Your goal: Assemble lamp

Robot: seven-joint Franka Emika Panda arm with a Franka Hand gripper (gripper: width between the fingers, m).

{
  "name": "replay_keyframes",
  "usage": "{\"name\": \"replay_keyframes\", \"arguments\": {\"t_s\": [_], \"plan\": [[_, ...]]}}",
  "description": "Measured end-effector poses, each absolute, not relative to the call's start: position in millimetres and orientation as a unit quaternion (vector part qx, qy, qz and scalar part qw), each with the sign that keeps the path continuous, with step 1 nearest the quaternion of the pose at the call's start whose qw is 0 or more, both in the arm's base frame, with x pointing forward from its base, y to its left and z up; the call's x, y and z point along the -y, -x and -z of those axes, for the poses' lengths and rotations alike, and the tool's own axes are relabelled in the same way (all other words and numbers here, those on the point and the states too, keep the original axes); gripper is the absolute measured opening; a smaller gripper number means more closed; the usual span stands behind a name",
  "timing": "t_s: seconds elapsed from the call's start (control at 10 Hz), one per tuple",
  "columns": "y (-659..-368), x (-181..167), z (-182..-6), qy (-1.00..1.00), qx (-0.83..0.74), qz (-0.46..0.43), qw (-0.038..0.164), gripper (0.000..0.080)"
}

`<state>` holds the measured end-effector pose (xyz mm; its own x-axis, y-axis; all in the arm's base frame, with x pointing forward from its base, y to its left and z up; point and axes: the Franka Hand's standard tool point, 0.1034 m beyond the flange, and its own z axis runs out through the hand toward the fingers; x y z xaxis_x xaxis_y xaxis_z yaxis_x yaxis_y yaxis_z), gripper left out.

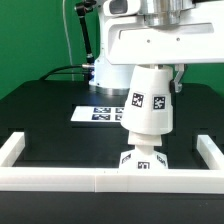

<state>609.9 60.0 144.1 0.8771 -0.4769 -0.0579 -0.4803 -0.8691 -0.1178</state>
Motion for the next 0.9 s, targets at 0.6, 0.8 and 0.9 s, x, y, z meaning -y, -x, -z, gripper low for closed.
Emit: {"name": "replay_keyframes", "arguments": {"t_s": [0.6, 0.8, 0.9], "plan": [[-597.8, -42.4, -160.1, 0.964, -0.257, -0.02, 0.067, 0.0642], [-590.5, -41.8, -185.5, 0.963, -0.259, -0.033, 0.061, 0.0697], [-588.7, -43.9, -196.7, 0.964, -0.259, -0.032, 0.056, 0.0697]]}}
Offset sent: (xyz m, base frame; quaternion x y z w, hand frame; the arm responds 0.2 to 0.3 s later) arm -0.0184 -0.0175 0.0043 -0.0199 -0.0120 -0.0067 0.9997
